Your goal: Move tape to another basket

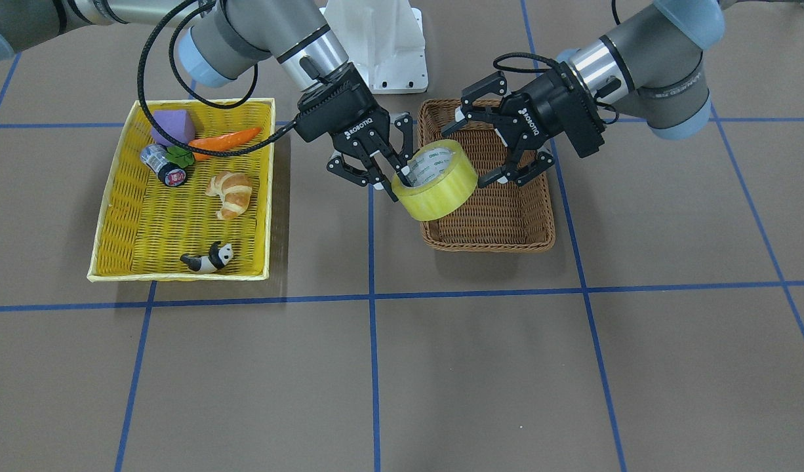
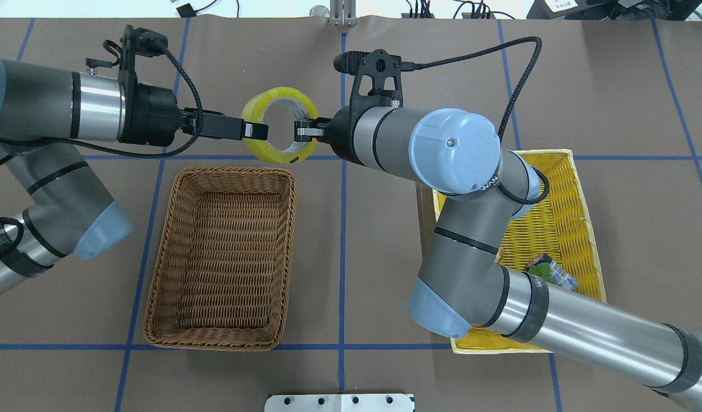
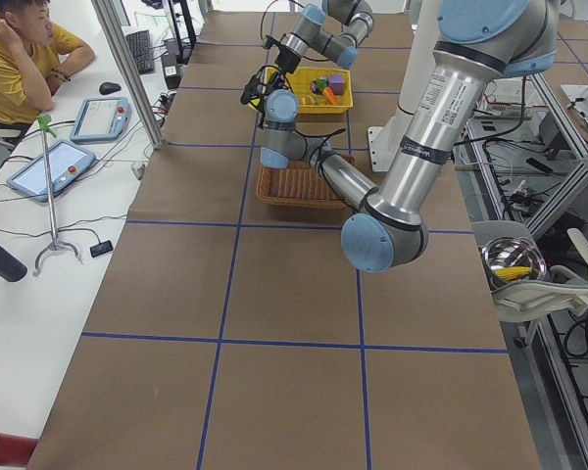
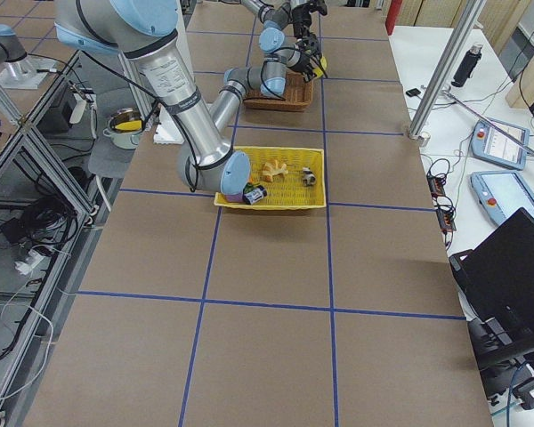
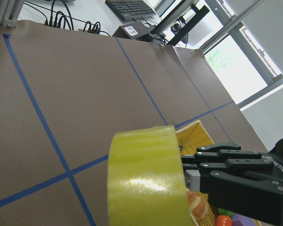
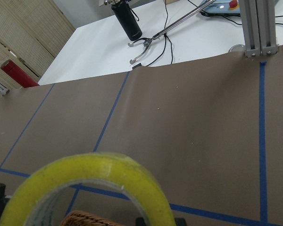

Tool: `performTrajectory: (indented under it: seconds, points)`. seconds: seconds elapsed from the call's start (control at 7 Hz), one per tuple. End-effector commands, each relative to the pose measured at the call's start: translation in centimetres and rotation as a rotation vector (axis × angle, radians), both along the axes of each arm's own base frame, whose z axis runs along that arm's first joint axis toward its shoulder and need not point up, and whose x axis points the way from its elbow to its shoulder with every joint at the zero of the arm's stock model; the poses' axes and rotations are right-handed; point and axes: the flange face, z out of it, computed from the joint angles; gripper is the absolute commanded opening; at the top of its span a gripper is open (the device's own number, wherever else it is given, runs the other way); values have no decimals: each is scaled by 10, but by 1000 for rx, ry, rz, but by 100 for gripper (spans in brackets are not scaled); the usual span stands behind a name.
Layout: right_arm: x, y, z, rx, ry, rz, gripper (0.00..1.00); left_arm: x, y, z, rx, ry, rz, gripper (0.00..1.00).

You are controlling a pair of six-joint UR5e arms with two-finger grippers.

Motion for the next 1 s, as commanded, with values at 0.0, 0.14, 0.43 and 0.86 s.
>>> performTrajectory:
  seconds: [0.0, 0.14, 0.43, 0.86]
  points:
    - [-6, 7, -4, 5, -4, -10, 0, 2, -1, -3, -2, 3, 1, 79]
    - [-4, 8, -10, 13, -22, -10, 46, 2, -1, -6, -113, 36, 21, 1]
    - [19, 32, 0, 21, -45, -51, 100, 2, -2, -8, -142, 47, 27, 0]
    - [64, 40, 24, 9, -50, -133, 100, 3, -6, 5, -161, 34, 22, 0]
